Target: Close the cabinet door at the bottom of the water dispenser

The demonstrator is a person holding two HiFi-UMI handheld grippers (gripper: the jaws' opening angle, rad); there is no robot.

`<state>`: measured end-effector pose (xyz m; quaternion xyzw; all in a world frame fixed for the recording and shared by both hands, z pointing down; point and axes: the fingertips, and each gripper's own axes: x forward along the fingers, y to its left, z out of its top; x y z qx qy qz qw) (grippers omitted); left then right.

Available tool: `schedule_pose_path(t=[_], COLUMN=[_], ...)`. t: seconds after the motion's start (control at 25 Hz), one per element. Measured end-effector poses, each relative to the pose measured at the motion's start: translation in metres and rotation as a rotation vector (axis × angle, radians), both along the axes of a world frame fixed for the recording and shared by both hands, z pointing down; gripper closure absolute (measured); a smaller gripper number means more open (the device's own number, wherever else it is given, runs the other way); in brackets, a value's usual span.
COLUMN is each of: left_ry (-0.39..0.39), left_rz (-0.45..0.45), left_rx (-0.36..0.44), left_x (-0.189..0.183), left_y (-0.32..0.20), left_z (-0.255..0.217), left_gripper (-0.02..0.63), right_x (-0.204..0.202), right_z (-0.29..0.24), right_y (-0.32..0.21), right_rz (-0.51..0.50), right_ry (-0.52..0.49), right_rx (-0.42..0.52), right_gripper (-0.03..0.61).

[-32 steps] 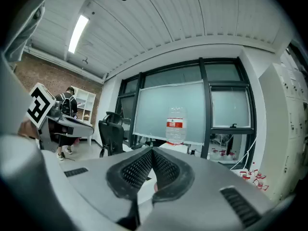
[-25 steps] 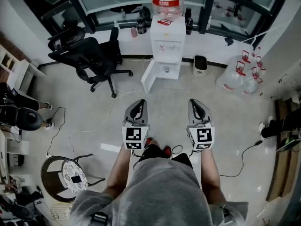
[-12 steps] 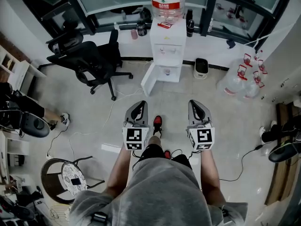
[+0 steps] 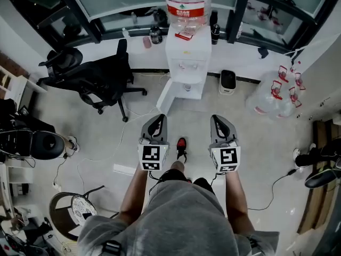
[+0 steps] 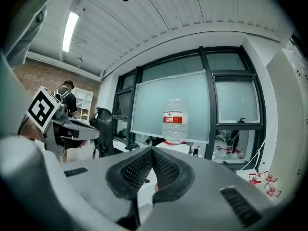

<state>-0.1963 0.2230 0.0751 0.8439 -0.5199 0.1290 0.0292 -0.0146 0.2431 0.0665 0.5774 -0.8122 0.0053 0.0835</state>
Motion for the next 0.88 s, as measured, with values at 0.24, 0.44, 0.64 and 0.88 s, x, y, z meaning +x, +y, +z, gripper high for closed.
schedule_pose_path(t=[0.24,0.44,0.64,0.88], left_ry=[0.008,0.002,0.002,-0.001], left_rz=[0.030,0.048,0.058,0.056], left_rx=[-0.030,-0.055,-0.086,-0.124], left_x=[0.010,0.015,0.013,0.005], left_y=[-0.073,-0.124,-0.168,-0.211], left_z=[0.002,0.009,0.021,0.040], left_gripper=[0.586,0.584,0.586,0.585], right_x=[0.006,0.007,0.003,-0.005], right_z=[0.004,0.012,0.023,0.043], right_y=[-0.069,-0.120,-0.169,-0.216], right_rz=[0.024,0.036,0.036,0.030], right_ry=[-0.005,-0.018,-0.023,-0.013], right_rx=[-0.031,-0.062,-0.092,-0.134], right_gripper=[0.561,0.560,0.561,0.561])
